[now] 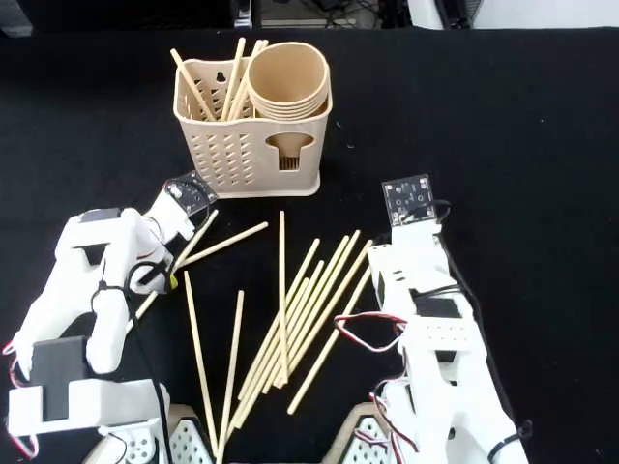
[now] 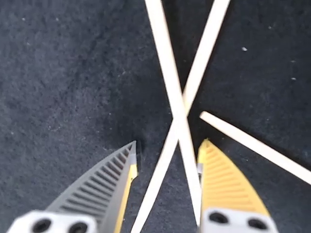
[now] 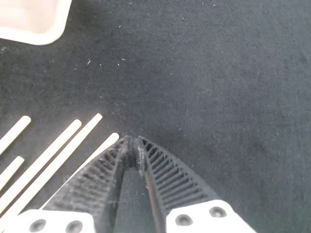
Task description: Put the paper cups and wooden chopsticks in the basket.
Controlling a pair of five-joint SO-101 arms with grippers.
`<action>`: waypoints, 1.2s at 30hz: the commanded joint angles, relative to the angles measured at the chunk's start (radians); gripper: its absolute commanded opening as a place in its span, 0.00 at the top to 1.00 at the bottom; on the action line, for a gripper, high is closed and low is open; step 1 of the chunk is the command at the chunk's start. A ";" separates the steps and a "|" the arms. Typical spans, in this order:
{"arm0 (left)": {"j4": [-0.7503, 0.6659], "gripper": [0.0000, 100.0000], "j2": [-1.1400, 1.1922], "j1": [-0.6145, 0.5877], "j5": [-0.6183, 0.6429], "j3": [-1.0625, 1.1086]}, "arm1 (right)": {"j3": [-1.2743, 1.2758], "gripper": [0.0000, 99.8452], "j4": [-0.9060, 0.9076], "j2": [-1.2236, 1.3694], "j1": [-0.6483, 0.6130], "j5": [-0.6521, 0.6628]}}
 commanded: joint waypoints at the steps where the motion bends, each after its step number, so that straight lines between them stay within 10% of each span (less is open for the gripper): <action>1: -0.009 0.88 -0.015 -0.024 -0.012 -0.030 | -0.004 0.98 -0.023 -0.021 -0.011 0.000; 23: 0.110 0.94 -0.655 0.099 0.043 0.300 | -0.004 0.97 -0.021 -0.021 -0.011 0.000; 36: -0.046 0.80 -0.365 0.062 0.037 0.191 | -0.004 0.97 -0.017 -0.021 -0.009 0.000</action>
